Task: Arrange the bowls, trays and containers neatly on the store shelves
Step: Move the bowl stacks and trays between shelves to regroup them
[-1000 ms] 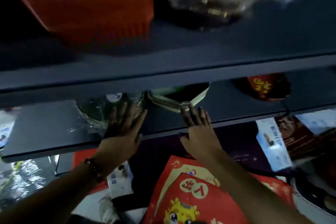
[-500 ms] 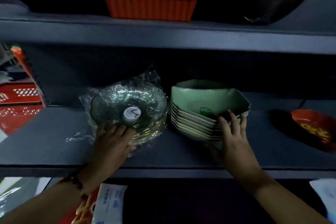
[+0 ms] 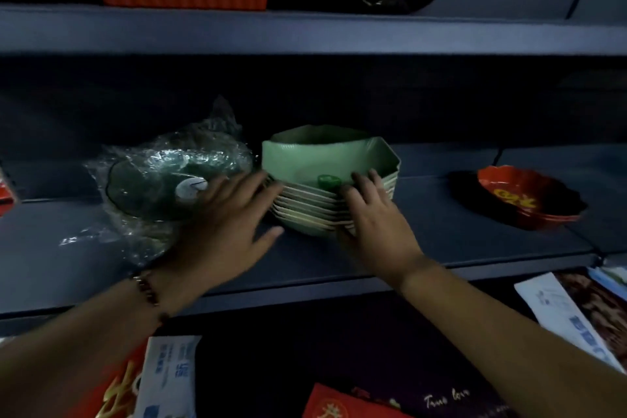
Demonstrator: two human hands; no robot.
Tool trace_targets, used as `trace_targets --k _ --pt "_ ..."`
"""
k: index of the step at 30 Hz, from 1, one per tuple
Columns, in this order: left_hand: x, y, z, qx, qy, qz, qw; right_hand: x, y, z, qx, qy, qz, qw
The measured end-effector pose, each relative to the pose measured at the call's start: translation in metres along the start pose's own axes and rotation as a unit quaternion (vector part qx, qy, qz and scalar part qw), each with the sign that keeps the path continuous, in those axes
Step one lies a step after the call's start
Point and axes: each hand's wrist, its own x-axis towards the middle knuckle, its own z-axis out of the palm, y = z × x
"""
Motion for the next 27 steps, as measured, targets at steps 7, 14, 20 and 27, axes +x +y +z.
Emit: trace_targets --k 7,14,20,27 --pt "0.085 0.132 0.035 -0.008 -0.006 0.094 0.996 -0.044 0.088 -0.033 -0.055 -0.069 0.132 0.987" --pt "0.122 0.152 0.072 0.075 -0.015 0.032 0.997 -0.086 0.238 -0.038 -0.113 -0.111 0.365 0.918" --pt "0.121 0.149 0.083 0.132 0.048 0.053 0.989 -0.073 0.277 -0.011 -0.053 -0.113 0.37 0.921" --pt "0.12 0.148 0.091 0.126 0.059 0.041 0.989 -0.042 0.286 0.015 -0.061 -0.05 0.305 0.949"
